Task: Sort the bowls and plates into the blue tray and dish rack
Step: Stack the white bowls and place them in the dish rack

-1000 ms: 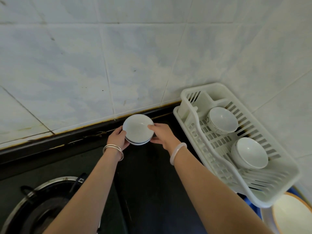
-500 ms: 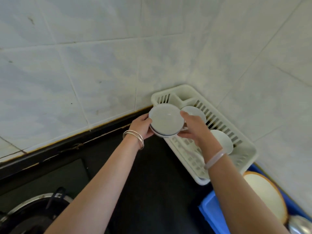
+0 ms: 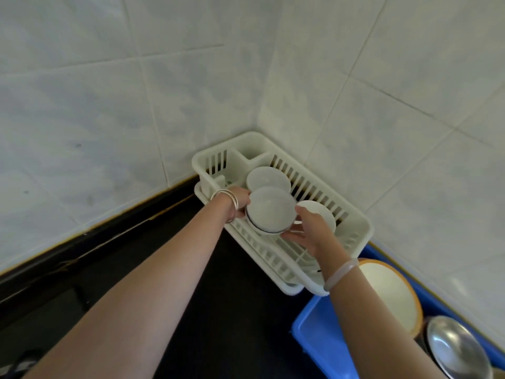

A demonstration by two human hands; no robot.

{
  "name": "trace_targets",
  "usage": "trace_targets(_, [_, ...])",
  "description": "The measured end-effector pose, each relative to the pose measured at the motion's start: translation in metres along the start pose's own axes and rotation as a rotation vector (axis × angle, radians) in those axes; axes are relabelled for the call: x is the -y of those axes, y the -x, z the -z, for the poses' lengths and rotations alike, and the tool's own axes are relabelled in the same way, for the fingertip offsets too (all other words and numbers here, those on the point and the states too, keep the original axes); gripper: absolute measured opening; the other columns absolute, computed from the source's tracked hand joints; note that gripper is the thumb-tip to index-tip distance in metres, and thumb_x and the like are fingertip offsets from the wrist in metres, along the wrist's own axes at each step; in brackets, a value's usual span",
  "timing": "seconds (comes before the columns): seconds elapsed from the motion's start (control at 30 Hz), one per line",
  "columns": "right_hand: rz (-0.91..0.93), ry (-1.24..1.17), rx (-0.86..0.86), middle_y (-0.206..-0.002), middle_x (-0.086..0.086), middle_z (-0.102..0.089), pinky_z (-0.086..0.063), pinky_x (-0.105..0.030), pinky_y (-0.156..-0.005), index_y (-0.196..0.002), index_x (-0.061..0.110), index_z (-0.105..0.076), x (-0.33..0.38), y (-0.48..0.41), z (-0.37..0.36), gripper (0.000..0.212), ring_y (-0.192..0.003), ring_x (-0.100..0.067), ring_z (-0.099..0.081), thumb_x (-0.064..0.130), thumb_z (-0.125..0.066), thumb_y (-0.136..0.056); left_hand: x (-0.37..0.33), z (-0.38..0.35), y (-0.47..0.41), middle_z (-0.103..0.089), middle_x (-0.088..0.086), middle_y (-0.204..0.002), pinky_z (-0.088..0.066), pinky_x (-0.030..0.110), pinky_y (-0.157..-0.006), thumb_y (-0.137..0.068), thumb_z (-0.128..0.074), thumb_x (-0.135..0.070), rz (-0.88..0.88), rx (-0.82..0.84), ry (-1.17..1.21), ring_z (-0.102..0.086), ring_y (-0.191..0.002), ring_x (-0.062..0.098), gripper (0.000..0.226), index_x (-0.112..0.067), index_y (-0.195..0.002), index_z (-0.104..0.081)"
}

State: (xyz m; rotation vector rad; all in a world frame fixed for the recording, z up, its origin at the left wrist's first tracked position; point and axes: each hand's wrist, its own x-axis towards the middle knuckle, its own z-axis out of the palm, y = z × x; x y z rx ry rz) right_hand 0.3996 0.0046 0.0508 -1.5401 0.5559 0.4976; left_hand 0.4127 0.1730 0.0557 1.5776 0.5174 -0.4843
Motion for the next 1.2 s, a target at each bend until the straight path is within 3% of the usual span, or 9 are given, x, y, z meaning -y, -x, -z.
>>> trace_targets(0.17, [-0.024, -0.037, -0.02, -0.098, -0.015, -0.055, -0.055, -0.04, -0.066, -0.125, -0.002, -0.045, -0.012, -0.011, 0.002, 0.038, -0.079, -0.028, -0.06, 0.021, -0.052, -0.096, -0.001, -0.001, -0.018, -0.049, 0.019, -0.136, -0.044, 0.037, -0.097, -0.089, -0.031, 0.013, 0.035, 0.05, -0.224, -0.048, -0.124, 0.03, 0.047, -0.002, -0.131, -0.046])
trace_targets(0.3, [-0.062, -0.027, -0.033, -0.115, -0.026, -0.058, -0.055, -0.04, -0.072, -0.129, -0.005, -0.044, -0.02, -0.018, 0.002, 0.042, -0.093, -0.036, -0.063, 0.021, -0.051, -0.096, -0.004, -0.007, -0.027, -0.053, 0.016, -0.121, -0.048, 0.025, -0.065, -0.09, -0.035, 0.009, 0.053, 0.08, -0.357, -0.049, -0.099, 0.023, 0.044, -0.005, -0.128, -0.049])
trace_targets(0.57, [-0.093, -0.036, -0.029, -0.098, -0.017, -0.059, -0.057, -0.035, -0.061, -0.129, -0.004, -0.045, -0.034, -0.025, 0.002, 0.042, -0.084, -0.029, -0.064, 0.021, -0.051, -0.096, -0.005, -0.013, -0.047, -0.042, 0.021, -0.14, -0.043, 0.047, -0.101, -0.087, -0.033, 0.018, 0.109, 0.159, -0.7, -0.045, -0.125, 0.04, 0.06, -0.011, -0.139, -0.04])
trace_targets(0.73, [-0.129, 0.054, -0.015, -0.097, -0.013, -0.062, -0.056, -0.042, -0.075, -0.126, 0.004, -0.046, -0.034, -0.025, 0.003, 0.042, -0.074, -0.026, -0.064, 0.03, -0.051, -0.095, -0.005, -0.014, -0.052, -0.04, 0.024, -0.141, -0.044, 0.044, -0.1, -0.094, -0.036, -0.001, 0.157, 0.073, -0.619, -0.046, -0.125, 0.038, 0.042, 0.002, -0.136, -0.035])
trace_targets(0.87, [-0.137, 0.1, 0.0, -0.094, -0.013, -0.061, -0.053, -0.036, -0.07, -0.122, 0.003, -0.052, -0.033, -0.018, 0.005, 0.04, -0.07, -0.023, -0.061, 0.034, -0.048, -0.096, 0.001, -0.019, -0.053, -0.056, 0.023, -0.116, -0.046, 0.044, -0.088, -0.092, -0.04, -0.009, 0.099, -0.029, -0.502, -0.054, -0.099, 0.031, 0.037, 0.004, -0.126, -0.048])
trace_targets(0.97, [-0.119, 0.11, -0.007, -0.103, -0.014, -0.062, -0.052, -0.036, -0.073, -0.123, 0.003, -0.052, -0.03, -0.008, 0.005, 0.04, -0.079, -0.025, -0.06, 0.032, -0.046, -0.096, 0.006, -0.021, -0.05, -0.056, 0.021, -0.123, -0.044, 0.045, -0.098, -0.091, -0.041, -0.01, -0.017, -0.089, -0.461, -0.054, -0.106, 0.032, 0.037, -0.002, -0.126, -0.05])
trace_targets(1.03, [-0.101, 0.122, -0.011, -0.112, -0.015, -0.063, -0.05, -0.036, -0.074, -0.121, 0.002, -0.055, -0.028, 0.002, 0.007, 0.038, -0.087, -0.026, -0.059, 0.029, -0.046, -0.096, 0.006, -0.023, -0.042, -0.058, 0.017, -0.119, -0.049, 0.042, -0.087, -0.091, -0.047, -0.016, -0.109, -0.113, -0.388, -0.055, -0.102, 0.032, 0.035, -0.008, -0.124, -0.053])
trace_targets(1.13, [0.013, 0.089, -0.027, -0.113, -0.015, -0.064, -0.046, -0.029, -0.066, -0.11, 0.005, -0.061, -0.016, 0.03, 0.02, 0.028, -0.084, -0.023, -0.06, 0.022, -0.042, -0.097, -0.001, -0.022, -0.017, -0.061, 0.015, -0.111, -0.046, 0.02, -0.051, -0.088, -0.057, -0.025, -0.111, -0.136, -0.317, -0.054, -0.072, 0.019, 0.032, -0.009, -0.116, -0.056])
trace_targets(1.2, [0.161, -0.032, -0.017, -0.12, -0.01, -0.065, -0.05, -0.028, -0.073, -0.113, 0.011, -0.06, -0.003, 0.053, 0.037, 0.027, -0.088, -0.021, -0.064, 0.023, -0.041, -0.099, 0.001, -0.019, -0.003, -0.06, 0.022, -0.121, -0.042, 0.016, -0.046, -0.09, -0.052, -0.018, -0.142, -0.149, -0.422, -0.059, -0.077, 0.022, 0.032, -0.001, -0.118, -0.057])
